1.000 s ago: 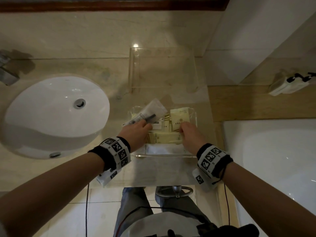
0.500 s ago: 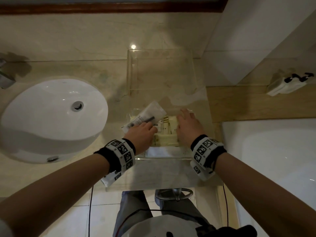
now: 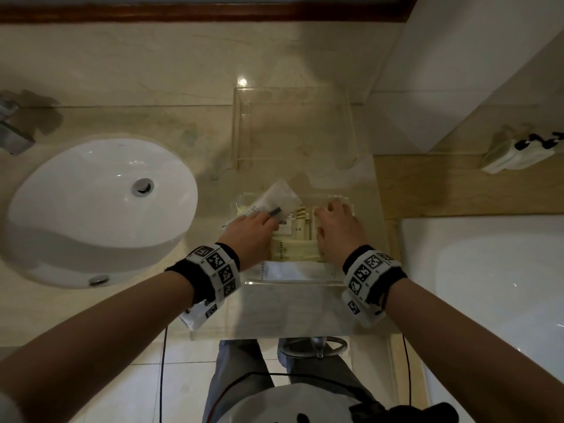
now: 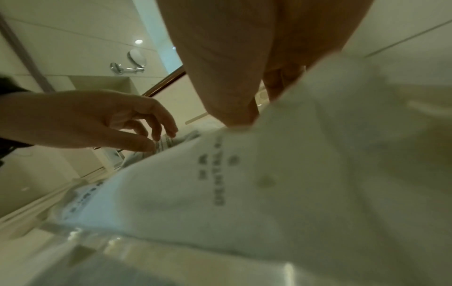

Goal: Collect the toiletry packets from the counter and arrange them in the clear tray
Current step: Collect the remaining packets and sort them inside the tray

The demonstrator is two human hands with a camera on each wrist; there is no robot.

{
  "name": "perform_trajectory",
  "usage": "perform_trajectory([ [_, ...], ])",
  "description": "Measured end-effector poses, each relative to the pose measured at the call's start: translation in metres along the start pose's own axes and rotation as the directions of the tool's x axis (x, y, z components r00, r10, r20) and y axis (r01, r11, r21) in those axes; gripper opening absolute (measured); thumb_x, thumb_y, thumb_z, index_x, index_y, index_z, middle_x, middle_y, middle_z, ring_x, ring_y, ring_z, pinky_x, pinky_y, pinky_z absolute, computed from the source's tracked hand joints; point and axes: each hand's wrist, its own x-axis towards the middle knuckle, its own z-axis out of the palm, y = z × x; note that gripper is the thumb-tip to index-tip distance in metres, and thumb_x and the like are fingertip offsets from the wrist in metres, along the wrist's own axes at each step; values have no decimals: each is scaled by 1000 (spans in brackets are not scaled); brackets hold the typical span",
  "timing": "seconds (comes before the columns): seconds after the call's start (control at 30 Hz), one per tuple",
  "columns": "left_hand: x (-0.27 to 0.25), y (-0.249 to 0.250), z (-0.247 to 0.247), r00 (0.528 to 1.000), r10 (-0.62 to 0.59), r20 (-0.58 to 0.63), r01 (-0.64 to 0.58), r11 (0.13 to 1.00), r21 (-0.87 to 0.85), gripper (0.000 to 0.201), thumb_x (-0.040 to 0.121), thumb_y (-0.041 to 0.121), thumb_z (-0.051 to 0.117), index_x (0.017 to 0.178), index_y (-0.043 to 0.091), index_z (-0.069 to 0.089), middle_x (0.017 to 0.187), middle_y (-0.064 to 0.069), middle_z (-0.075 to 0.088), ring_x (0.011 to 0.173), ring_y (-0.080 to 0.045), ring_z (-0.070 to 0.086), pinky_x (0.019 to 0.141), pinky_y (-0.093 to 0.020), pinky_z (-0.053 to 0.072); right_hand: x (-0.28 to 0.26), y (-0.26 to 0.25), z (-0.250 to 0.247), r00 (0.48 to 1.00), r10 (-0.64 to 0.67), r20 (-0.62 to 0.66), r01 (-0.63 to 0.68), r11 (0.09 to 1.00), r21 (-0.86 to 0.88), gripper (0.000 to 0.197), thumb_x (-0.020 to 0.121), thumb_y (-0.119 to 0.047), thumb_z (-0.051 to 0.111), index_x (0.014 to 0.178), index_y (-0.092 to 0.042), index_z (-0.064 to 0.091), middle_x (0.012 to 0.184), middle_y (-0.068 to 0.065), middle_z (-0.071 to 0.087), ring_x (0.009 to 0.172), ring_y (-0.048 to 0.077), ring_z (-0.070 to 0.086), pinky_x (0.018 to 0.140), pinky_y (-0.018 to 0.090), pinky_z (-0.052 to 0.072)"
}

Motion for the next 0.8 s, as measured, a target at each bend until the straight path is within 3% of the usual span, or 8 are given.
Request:
perform_trajectory([
  [0.13, 3, -5, 0, 975, -182, -130, 170, 980, -101, 42, 90, 23, 49, 130, 9, 43, 135, -10, 44, 121, -29, 43, 102, -38, 36, 1, 3, 1, 999, 35, 39, -36, 999, 19, 26, 90, -12, 44, 116, -10, 49, 131, 15, 41, 116, 32, 42, 88, 43, 45],
  [0.27, 11, -11, -4, 933, -355, -60, 334, 916, -224, 44, 91, 24, 48, 132, 10, 39, 134, -10, 45, 120, -29, 42, 101, -37, 35, 3, 3, -2, 998, 64, -16, -63, 994, 90, 32, 90, -16, 47, 122, -12, 49, 134, 11, 40, 119, 29, 43, 97, 42, 43],
  [0.37, 14, -11, -8, 950, -312, -15, 300, 923, -240, 39, 91, 18, 46, 129, 9, 43, 129, -12, 50, 112, -31, 50, 95, -39, 40, 3, 5, -5, 995, 84, -60, -69, 976, 207, 40, 89, -18, 49, 128, -12, 44, 137, 9, 38, 124, 28, 40, 103, 42, 39],
  [0.47, 17, -9, -14, 986, -166, 20, 164, 933, -319, 33, 93, 11, 46, 126, 7, 47, 125, -12, 51, 105, -32, 55, 89, -38, 45, 4, 5, -11, 991, 80, -105, -29, 909, 416, 57, 86, -19, 56, 137, -12, 32, 142, 10, 33, 128, 26, 37, 107, 42, 36],
  [0.57, 26, -4, -23, 994, -107, 13, 105, 931, -349, 31, 93, 10, 44, 123, 10, 51, 122, -10, 58, 107, -27, 56, 87, -31, 43, 8, 6, -18, 996, 32, -79, 17, 833, 553, 56, 86, -19, 59, 137, -14, 36, 139, 8, 40, 128, 21, 39, 106, 32, 35],
  [0.67, 37, 2, -25, 980, -195, -26, 166, 891, -423, 29, 93, 9, 44, 121, 12, 53, 115, -7, 62, 104, -23, 58, 79, -23, 39, 9, 9, -22, 1000, -5, 24, -8, 850, 526, 39, 89, -19, 56, 127, -13, 48, 129, 7, 52, 119, 21, 49, 94, 26, 38],
  [0.8, 39, 1, -18, 971, -232, -53, 190, 893, -408, 39, 89, 10, 52, 128, 11, 46, 129, -7, 50, 113, -26, 53, 96, -34, 43, 4, 13, -14, 1000, 4, -18, 3, 922, 387, 43, 88, -18, 56, 130, -15, 43, 131, 8, 45, 119, 24, 45, 99, 37, 42],
])
